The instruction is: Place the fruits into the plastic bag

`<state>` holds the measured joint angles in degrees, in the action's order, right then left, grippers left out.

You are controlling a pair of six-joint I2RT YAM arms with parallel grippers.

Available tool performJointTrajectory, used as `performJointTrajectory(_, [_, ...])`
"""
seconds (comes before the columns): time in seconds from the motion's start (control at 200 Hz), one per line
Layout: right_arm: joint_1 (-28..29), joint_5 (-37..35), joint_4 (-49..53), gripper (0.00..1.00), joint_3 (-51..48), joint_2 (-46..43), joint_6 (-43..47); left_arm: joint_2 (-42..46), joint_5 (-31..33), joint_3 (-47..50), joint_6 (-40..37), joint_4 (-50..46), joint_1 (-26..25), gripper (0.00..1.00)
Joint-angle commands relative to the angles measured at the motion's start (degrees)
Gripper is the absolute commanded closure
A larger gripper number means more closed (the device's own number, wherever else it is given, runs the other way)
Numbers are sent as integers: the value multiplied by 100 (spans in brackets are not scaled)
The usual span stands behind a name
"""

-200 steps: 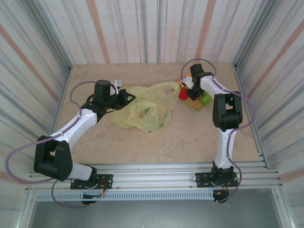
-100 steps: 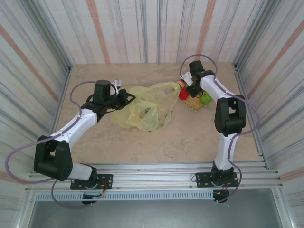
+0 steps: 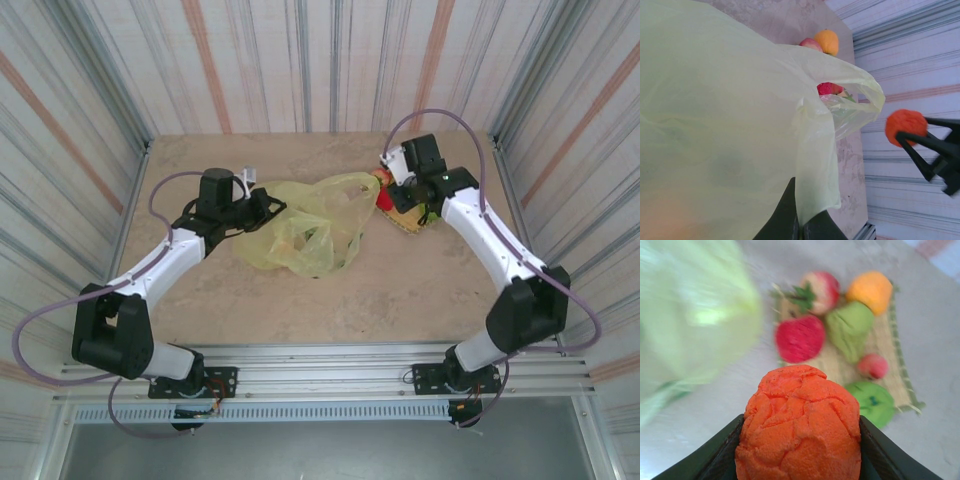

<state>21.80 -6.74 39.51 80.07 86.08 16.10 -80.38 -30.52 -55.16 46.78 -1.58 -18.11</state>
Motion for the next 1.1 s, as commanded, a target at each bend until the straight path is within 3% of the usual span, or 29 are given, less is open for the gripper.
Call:
performJointTrajectory(0.0, [545,288,36,50,-217,-294,-601,-62,-147,-30,31,44,-64,100])
performJointTrajectory(0.16, [1045,1135,-685,50,-575,-304,-1290,-69,-197,-8,24,133,-80,100])
performJointTrajectory(0.421, [1193,2255,-2974,49,-1065,673,-3308,32,-356,70,116,364,-79,100])
performJointTrajectory(0.721, [1706,1873,-4359,48,-1085,1771,-4839,17,-387,188,206,554,-80,100])
performJointTrajectory(1.092, [1956,1619,-4624,41,-828,2475,-5774,-4,-382,251,304,710,-88,100])
